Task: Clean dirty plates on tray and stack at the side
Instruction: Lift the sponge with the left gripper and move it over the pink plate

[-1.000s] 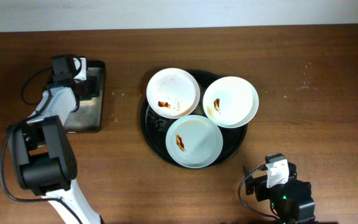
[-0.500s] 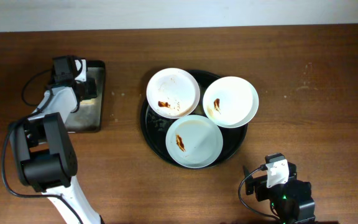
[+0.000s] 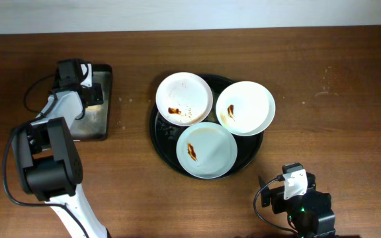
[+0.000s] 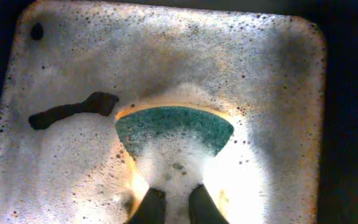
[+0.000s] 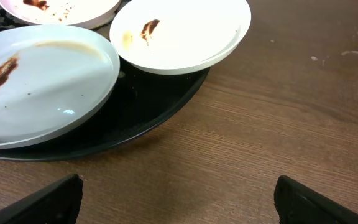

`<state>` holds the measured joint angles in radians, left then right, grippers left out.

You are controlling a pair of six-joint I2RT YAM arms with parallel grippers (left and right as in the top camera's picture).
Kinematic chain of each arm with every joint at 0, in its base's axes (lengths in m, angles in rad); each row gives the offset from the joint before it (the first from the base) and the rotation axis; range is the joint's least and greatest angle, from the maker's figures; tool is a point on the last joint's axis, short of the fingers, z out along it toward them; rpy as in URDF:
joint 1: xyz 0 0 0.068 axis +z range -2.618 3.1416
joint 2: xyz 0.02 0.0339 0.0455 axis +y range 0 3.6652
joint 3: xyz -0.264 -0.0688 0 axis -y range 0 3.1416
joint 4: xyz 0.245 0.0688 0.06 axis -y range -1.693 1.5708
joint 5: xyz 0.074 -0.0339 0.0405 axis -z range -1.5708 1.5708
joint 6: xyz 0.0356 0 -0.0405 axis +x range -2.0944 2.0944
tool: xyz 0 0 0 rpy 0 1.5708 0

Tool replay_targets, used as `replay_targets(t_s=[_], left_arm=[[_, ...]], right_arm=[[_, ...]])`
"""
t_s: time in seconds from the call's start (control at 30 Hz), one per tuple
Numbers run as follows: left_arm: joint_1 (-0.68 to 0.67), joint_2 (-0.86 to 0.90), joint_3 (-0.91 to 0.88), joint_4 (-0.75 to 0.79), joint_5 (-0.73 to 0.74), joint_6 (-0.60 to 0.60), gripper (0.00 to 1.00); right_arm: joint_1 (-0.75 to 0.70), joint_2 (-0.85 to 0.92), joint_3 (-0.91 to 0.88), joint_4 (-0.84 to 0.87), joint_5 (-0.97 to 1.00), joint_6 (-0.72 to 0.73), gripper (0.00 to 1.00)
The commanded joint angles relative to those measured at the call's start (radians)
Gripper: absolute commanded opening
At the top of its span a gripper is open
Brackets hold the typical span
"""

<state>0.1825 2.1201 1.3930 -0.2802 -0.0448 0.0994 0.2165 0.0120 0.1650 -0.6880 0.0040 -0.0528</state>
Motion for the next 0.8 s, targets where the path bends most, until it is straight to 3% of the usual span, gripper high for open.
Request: replay_targets(t_s=[0.0,0.27,0.53,0.63,0.77], left_arm=[[0.001,0.046,0.001,-0.044,-0.004,-0.009,0.01],[0.003,-0.131,0.007,-0.081,-0.01,-0.008,0.01],[-0.01,-0.158,0.007,-0.158,-0.027,-0.009,0.01],[-0.091,-0.267,0.007,-0.177,-0.025,0.0,0.01],[-0.339,-0.388,0.007,-0.187,-0.024,-0.002,0.01]], right_arm=[[-0.003,-0.006,-0.006,-0.005,0.019,0.001,0.99],[-0.003,-0.006,-0.006,-0.005,0.019,0.001,0.99],[-0.003,-0.006,-0.006,-0.005,0.019,0.001,0.99],[-0.003,-0.006,-0.006,-0.005,0.019,0.001,0.99],[-0.003,-0.006,-0.006,-0.005,0.019,0.001,0.99]])
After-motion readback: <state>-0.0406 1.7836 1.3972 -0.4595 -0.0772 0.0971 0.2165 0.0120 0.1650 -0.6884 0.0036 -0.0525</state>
